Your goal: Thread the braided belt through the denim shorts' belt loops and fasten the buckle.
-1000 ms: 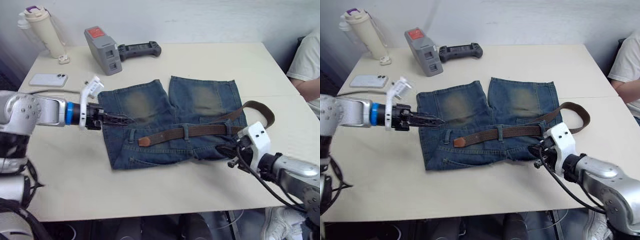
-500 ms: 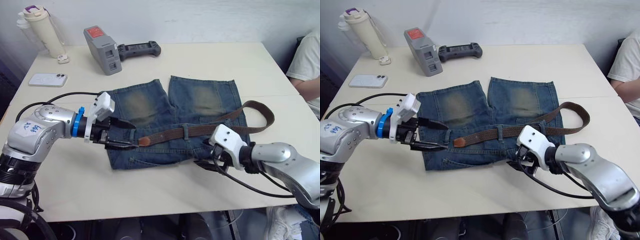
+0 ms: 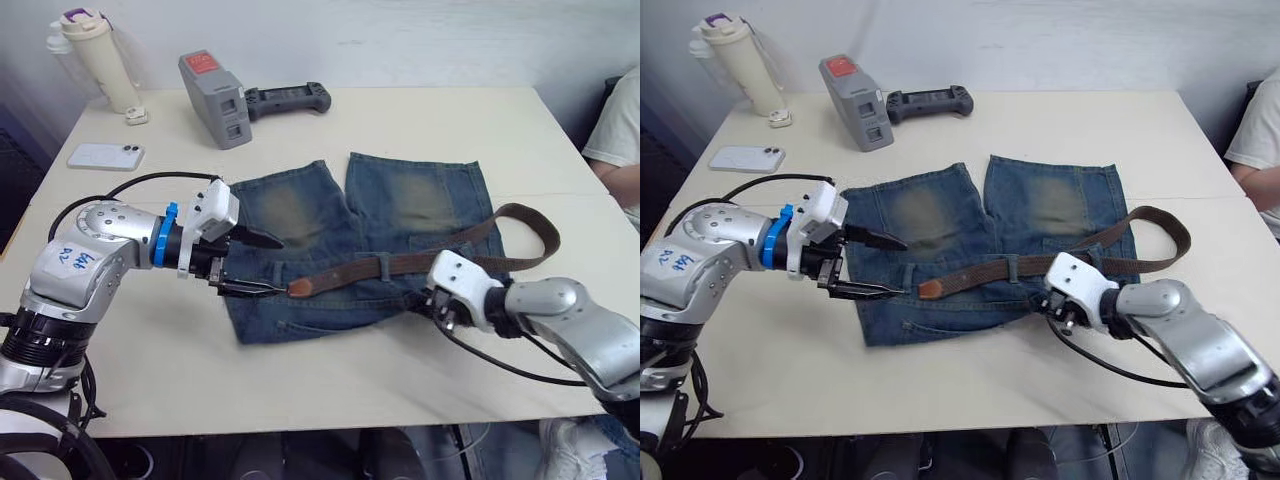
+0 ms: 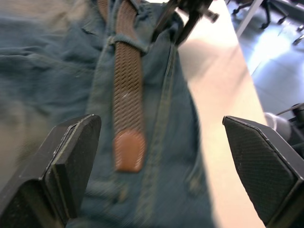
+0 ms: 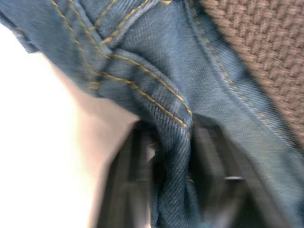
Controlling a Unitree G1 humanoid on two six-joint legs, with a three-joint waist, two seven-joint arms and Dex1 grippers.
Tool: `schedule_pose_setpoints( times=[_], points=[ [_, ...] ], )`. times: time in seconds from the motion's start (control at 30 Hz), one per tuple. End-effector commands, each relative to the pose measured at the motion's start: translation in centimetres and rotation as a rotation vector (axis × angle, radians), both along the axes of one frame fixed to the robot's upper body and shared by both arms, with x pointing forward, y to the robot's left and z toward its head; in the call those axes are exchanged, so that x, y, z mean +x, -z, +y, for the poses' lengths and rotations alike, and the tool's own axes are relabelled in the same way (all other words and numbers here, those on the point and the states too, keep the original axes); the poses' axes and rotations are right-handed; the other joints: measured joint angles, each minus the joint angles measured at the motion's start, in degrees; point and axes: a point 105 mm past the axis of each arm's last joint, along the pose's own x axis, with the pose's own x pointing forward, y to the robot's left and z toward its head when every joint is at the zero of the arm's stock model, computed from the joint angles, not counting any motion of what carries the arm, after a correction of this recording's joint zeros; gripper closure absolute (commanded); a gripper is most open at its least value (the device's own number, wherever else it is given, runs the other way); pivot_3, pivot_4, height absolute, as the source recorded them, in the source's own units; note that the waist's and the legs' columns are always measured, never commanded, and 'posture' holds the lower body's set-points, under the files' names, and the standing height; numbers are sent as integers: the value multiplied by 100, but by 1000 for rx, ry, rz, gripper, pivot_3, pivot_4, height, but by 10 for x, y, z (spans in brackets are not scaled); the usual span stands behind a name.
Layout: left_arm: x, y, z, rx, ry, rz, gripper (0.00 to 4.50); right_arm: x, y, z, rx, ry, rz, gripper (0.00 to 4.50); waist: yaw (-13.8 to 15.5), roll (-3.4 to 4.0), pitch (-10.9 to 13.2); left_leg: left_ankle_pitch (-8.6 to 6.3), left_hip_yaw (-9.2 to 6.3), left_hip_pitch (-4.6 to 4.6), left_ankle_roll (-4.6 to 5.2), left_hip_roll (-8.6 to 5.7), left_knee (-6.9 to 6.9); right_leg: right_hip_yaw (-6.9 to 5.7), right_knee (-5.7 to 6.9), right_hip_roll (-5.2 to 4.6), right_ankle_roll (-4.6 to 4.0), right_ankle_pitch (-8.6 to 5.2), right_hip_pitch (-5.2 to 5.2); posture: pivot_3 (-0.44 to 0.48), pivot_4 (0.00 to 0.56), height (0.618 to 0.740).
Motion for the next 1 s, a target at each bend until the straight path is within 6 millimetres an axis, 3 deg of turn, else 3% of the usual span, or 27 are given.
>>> schedule_pose_setpoints(
  times=[0.03,0.17,0.23,0.47,0.7,0.73,0.77,0.93,1.0],
  points=[
    [0,-7,-2,1,10,-59,0,3,-19,-29,-55,51,-74,4463,-8,0,0,0,0,0,0,0,0,0,1,0,0,0,0,0,150,740],
    [2,-2,-8,14,13,-99,0,2,-28,-67,-93,135,-88,4463,-34,1,0,0,1,1,0,1,-3,0,1,0,0,0,-1,0,150,740],
    [1,0,-13,3,21,-106,0,4,-28,-76,-92,164,-99,4463,-47,1,0,0,2,1,0,1,1,1,3,0,1,0,-1,0,150,740],
    [-4,6,-25,-26,42,-109,0,13,-16,-88,-52,296,-116,4463,-65,3,1,2,-1,4,-3,2,1,1,10,0,1,0,-2,0,150,740],
    [-2,5,-32,-49,49,-115,0,10,-26,-86,-5,349,-163,4463,-51,5,0,2,-1,3,-2,2,7,2,8,0,1,0,1,0,150,740],
    [-2,5,-33,-52,50,-114,0,10,-29,-84,6,342,-173,3561,-52,5,0,1,0,3,-2,2,6,2,7,0,1,0,1,0,150,740],
    [-2,5,-35,-52,59,-112,0,7,-31,-82,8,325,-166,3294,-53,5,0,1,0,3,-2,2,6,2,7,0,1,0,1,0,150,740],
    [-3,5,-41,-52,94,-102,0,-9,-57,-80,-2,288,-178,756,-51,5,0,2,0,3,-2,2,5,2,8,0,1,1,1,0,150,740],
    [-3,4,-44,-54,108,-98,0,-19,-79,-78,99,296,-176,16,-60,5,0,2,-2,6,-2,2,4,1,9,0,1,1,3,0,150,740]
  ],
)
